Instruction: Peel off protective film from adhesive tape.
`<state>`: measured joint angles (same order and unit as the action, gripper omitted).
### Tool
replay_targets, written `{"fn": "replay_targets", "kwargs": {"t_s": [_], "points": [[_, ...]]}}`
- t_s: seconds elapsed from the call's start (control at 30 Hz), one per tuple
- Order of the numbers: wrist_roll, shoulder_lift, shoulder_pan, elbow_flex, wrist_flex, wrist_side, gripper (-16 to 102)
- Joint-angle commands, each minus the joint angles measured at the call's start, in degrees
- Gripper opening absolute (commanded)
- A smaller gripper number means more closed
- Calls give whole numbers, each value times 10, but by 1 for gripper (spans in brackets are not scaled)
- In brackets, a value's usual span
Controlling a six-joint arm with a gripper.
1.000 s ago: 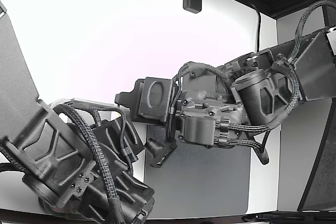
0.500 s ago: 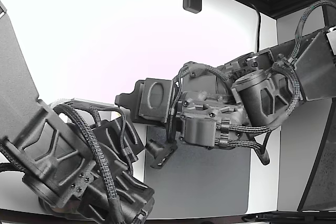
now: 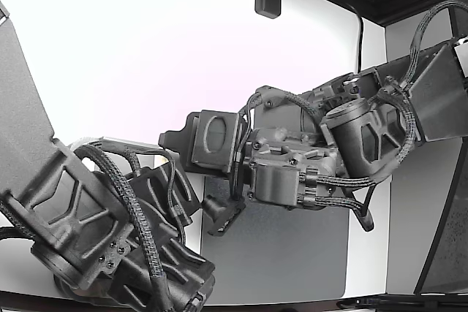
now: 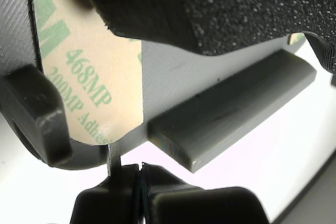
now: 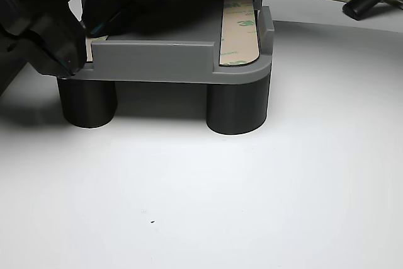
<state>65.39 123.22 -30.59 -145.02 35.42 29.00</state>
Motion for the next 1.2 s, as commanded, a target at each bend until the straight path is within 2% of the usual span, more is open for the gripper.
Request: {"fn": "replay_targets", "kwargs": {"t_s": [0.0,1.17], "points": [[0,8,4,16,-10,1,-11],[0,21,4,5,-25,1,-11]]}}
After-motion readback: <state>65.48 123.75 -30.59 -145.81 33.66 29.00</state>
